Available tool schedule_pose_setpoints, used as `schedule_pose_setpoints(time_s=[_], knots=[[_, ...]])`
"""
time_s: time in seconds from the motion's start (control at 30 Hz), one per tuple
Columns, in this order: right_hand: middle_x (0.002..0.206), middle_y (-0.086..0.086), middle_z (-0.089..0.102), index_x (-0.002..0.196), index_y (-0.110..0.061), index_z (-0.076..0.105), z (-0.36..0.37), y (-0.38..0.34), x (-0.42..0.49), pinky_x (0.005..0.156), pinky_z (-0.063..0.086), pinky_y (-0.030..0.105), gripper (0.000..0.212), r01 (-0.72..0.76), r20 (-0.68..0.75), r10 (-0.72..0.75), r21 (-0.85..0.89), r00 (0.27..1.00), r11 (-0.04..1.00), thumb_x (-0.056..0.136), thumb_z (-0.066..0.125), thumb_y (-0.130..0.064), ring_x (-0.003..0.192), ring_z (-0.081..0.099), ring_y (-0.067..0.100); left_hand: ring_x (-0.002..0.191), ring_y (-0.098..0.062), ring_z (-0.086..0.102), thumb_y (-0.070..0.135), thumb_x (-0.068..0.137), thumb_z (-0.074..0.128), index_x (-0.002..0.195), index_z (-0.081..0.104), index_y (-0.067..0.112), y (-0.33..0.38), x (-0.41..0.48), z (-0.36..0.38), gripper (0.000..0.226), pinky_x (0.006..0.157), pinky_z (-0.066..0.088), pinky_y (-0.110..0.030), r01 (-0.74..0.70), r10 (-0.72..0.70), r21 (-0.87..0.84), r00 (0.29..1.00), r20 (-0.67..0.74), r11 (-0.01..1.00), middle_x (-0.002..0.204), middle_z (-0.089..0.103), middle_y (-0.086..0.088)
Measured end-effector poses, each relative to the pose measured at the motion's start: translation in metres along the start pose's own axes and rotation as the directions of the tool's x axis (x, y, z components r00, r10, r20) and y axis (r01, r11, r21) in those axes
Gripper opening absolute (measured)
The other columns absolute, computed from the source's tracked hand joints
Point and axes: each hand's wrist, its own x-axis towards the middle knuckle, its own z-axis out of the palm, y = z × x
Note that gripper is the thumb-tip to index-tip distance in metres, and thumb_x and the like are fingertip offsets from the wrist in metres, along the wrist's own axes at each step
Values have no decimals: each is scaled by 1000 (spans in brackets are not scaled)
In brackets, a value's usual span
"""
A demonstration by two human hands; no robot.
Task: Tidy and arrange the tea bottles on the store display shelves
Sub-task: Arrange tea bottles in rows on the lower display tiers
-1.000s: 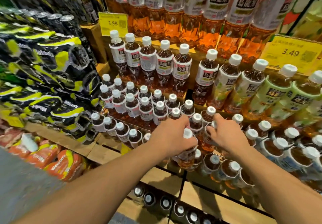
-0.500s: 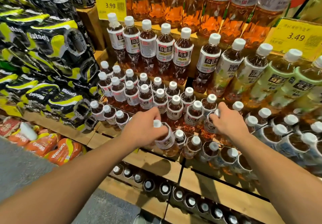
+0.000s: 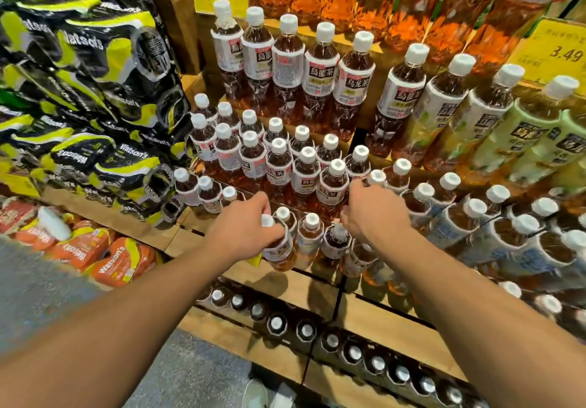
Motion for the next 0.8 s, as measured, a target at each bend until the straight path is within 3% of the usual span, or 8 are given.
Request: schedule_pose_setpoints(time_s=[0.1, 0.17, 0.4, 0.53, 0.63, 0.8], knots=[[100, 10, 63, 104, -15, 49, 17, -27, -2, 70, 52, 40, 21, 85, 88, -89, 45, 992, 995, 96, 52, -34, 90, 63, 33, 58, -22, 49, 44, 79, 62, 88, 45, 19, -12, -4, 6, 31, 48, 32, -33, 18, -17, -22, 999, 28, 1000, 62, 53, -2], [98, 10, 61, 107, -17, 46, 32, -38, 2, 71, 55, 42, 21, 82, 174, -97, 90, 980, 993, 95, 54, -31, 84, 59, 33, 57, -21, 49, 44, 79, 63, 88, 46, 19, -23, -8, 11, 32, 47, 29, -32, 28, -27, -17, 999, 39, 999, 61, 53, -1], [111, 15, 63, 136, -16, 40, 66, -59, 24, 78, 55, 44, 56, 61, 286, -95, 126, 954, 990, 91, 64, -40, 100, 62, 37, 55, -20, 49, 42, 81, 60, 89, 43, 25, -56, -18, 29, 26, 47, 31, -32, 10, -7, -25, 992, 127, 1000, 62, 55, -1], [92, 13, 60, 136, -15, 36, 82, -68, 33, 71, 58, 47, 47, 16, 270, -60, 164, 961, 986, 95, 58, -23, 85, 61, 36, 58, -21, 51, 44, 85, 60, 96, 43, 26, -61, -17, 37, 26, 46, 29, -33, -19, 19, -2, 991, 133, 1000, 60, 52, 0], [80, 9, 51, 130, -14, 36, 87, -69, 27, 61, 52, 42, 38, 18, 253, -60, 166, 966, 986, 96, 53, -15, 76, 57, 32, 53, -15, 44, 43, 87, 61, 97, 44, 24, -57, -13, 44, 27, 45, 24, -32, -53, 56, -21, 989, 134, 998, 59, 49, 1], [85, 8, 54, 116, -17, 36, 64, -57, 6, 63, 49, 40, 32, 56, 256, -107, 198, 961, 979, 93, 57, -23, 83, 57, 32, 59, -19, 50, 39, 87, 61, 95, 43, 25, -40, 2, 55, 24, 48, 30, -33, -94, 99, -41, 985, 143, 995, 63, 52, 3]])
